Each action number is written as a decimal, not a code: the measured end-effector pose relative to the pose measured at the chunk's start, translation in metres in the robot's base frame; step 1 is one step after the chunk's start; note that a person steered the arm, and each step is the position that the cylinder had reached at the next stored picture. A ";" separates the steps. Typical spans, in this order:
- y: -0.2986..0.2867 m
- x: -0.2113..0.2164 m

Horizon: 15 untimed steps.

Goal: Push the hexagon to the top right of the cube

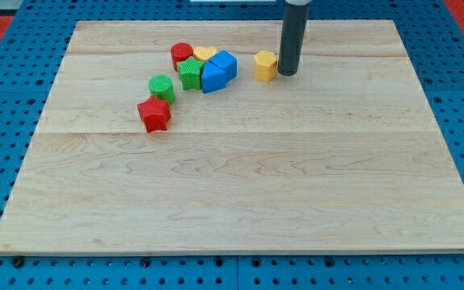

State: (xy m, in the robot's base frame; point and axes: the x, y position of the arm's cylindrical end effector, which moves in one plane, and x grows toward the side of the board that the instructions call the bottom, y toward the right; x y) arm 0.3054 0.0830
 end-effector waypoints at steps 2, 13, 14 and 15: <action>0.013 0.005; -0.050 0.004; -0.035 0.001; -0.037 -0.026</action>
State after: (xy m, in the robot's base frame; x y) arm 0.2797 0.0458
